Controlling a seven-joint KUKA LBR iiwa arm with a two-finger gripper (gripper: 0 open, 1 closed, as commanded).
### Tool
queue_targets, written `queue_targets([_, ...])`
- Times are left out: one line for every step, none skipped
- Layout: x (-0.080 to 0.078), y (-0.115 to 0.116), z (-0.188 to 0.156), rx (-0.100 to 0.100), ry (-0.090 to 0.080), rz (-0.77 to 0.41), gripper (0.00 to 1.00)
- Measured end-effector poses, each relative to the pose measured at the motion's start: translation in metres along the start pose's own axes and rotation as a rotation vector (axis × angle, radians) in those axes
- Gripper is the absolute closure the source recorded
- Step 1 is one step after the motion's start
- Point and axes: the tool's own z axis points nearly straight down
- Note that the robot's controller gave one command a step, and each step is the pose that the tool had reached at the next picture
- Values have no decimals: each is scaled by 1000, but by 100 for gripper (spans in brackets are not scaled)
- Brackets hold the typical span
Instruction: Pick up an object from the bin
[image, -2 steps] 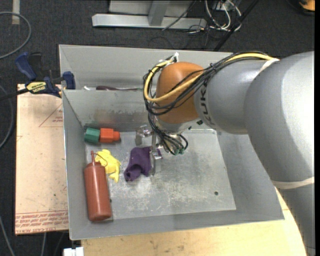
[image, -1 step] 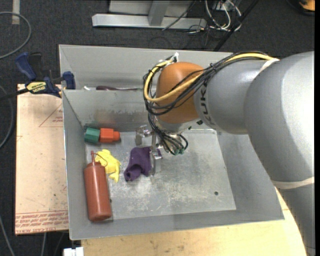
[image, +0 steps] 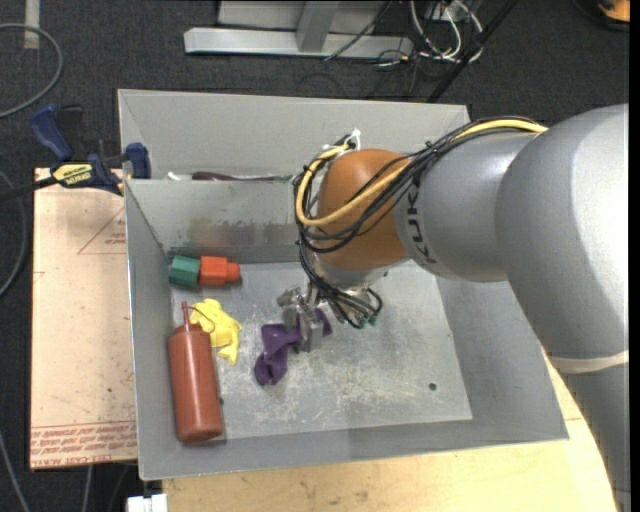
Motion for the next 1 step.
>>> queue_targets([0, 0, 0, 0, 0, 0, 100])
